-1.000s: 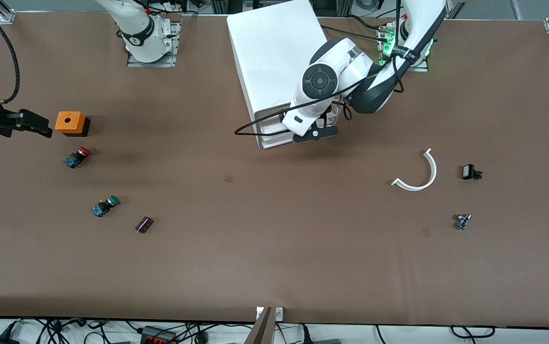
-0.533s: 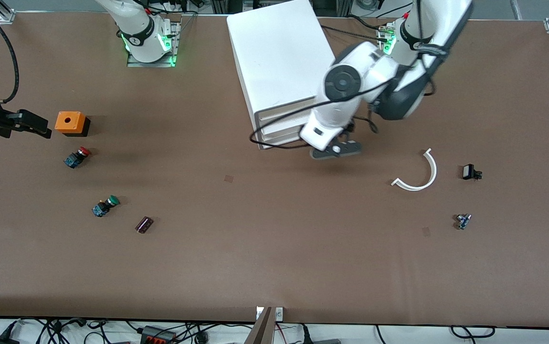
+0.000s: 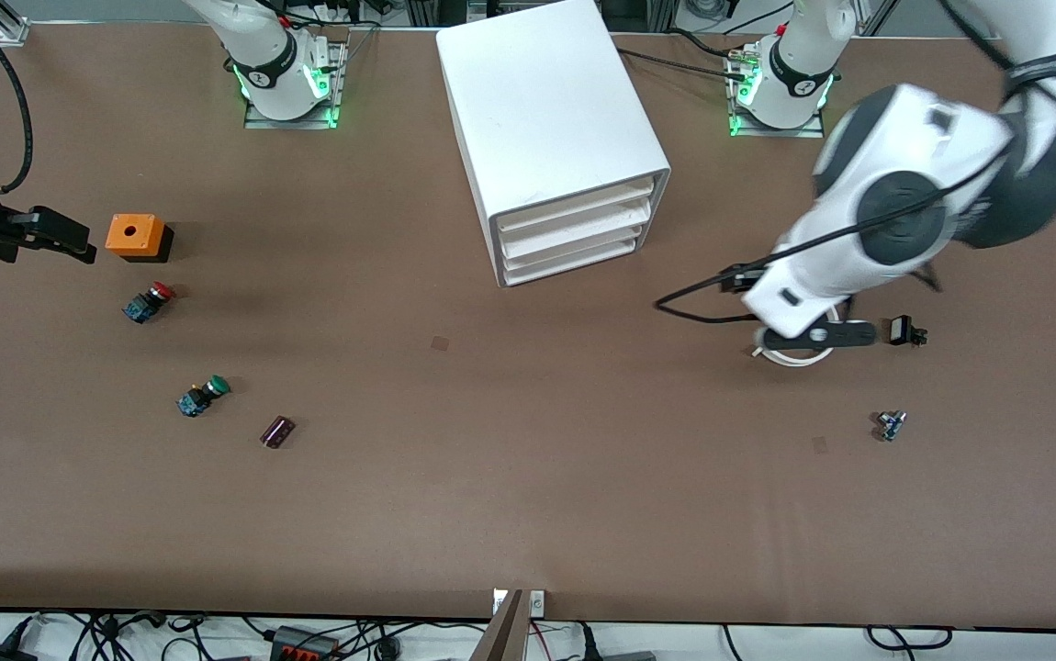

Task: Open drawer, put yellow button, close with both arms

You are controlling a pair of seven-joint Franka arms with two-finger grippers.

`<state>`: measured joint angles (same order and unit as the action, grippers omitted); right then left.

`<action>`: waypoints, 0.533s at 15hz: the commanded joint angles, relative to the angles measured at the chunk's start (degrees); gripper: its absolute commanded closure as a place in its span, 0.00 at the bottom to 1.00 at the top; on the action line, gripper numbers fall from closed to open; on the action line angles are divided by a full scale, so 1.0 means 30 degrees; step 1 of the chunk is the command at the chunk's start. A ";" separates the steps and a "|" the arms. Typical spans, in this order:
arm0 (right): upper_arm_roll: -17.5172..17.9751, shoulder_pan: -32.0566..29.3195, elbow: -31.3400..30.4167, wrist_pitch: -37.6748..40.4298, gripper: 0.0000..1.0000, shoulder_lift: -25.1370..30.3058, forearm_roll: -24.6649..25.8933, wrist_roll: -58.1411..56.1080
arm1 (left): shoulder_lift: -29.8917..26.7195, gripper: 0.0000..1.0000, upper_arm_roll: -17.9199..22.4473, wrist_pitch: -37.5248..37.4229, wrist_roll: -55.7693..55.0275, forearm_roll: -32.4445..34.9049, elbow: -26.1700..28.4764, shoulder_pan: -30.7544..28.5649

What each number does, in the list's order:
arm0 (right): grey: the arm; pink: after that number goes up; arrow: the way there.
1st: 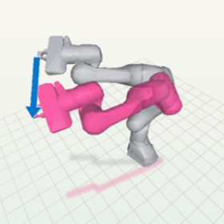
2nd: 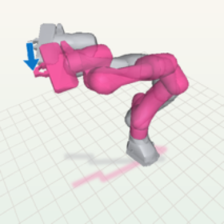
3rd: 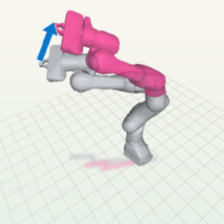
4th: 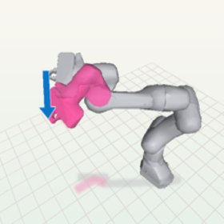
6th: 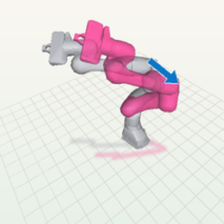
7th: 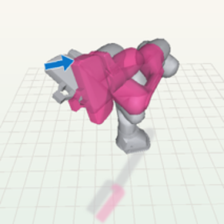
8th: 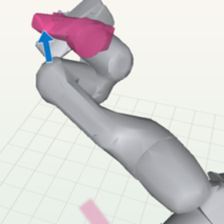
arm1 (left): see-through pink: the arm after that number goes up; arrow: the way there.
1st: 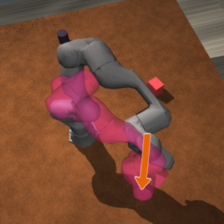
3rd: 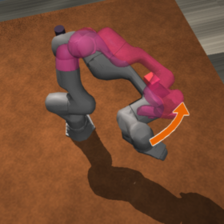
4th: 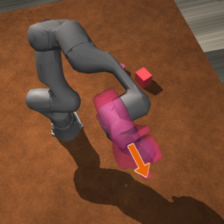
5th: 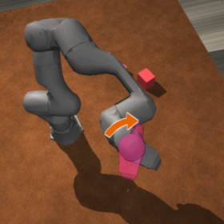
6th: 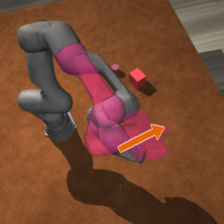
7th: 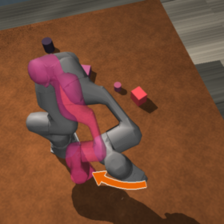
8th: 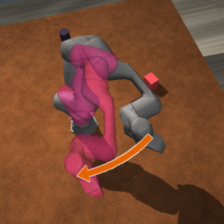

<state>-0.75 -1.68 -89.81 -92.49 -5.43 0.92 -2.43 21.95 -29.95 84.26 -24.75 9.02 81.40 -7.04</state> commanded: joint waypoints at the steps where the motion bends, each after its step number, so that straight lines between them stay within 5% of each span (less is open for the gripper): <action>1: 0.0161 -0.0084 -0.0269 -0.0078 0.00 0.0433 0.0132 -0.0157 | -0.0049 0.00 -0.0446 -0.1452 0.2703 0.0305 -0.0883 -0.1456; 4: 0.0190 -0.0435 -0.0034 -0.0049 0.00 0.0404 0.0073 -0.0333 | -0.1539 0.00 0.1038 -0.1367 0.5894 -0.0046 -0.0767 -0.1727; 8: 0.0161 -0.0318 -0.0092 0.0009 0.00 0.0579 0.0044 -0.0245 | -0.3298 0.00 0.6806 -0.0725 0.9790 -0.3202 0.0109 0.0759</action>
<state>-0.79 -2.09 -89.61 -92.51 -5.01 0.92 -2.45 15.99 -18.20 81.05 -2.12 4.16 78.64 -9.07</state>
